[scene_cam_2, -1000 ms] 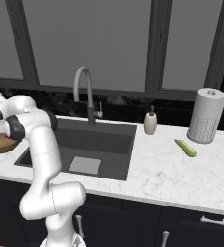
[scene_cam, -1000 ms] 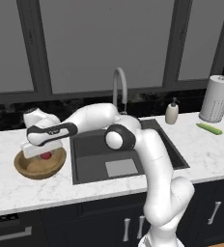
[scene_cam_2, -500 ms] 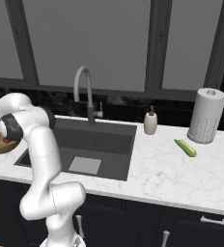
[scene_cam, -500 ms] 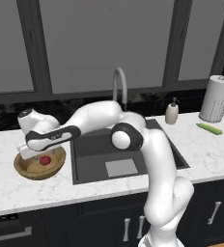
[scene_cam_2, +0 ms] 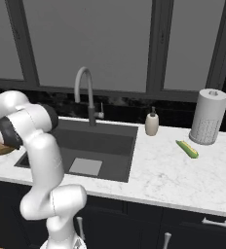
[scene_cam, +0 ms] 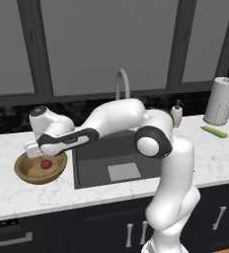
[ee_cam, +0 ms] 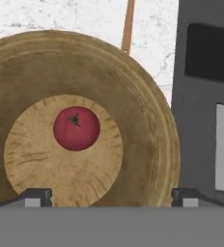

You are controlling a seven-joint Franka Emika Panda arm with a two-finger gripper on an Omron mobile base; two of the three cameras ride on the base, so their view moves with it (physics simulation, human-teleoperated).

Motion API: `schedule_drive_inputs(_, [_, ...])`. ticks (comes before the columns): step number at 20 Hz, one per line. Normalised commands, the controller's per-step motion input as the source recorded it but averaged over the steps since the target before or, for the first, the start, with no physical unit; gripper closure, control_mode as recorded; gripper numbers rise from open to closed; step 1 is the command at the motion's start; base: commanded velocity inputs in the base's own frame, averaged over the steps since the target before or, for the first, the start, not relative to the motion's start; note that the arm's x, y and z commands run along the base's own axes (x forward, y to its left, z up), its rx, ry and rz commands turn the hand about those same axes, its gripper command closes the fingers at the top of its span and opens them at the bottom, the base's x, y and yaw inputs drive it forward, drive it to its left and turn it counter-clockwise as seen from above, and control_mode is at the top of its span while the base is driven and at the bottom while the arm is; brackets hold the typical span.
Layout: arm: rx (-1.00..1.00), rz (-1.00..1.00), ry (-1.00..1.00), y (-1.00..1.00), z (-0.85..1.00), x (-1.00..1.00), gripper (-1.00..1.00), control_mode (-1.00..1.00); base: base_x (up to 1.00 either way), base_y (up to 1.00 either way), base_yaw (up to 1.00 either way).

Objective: Pick the tomato from the sink and place it in the bowl. Then pick the bowl and place it in the microwave. Then close the microwave door and press the start button.

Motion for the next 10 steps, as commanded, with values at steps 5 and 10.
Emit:
schedule_drive_inputs(5, [0.21,-0.02,0.01,-0.58,0.40,-0.06,-1.00,-1.00,0.00,0.00,0.00])
schedule_drive_inputs(10, [0.18,0.00,0.08,-0.40,0.03,0.00,-1.00,-1.00,0.00,0.00,0.00])
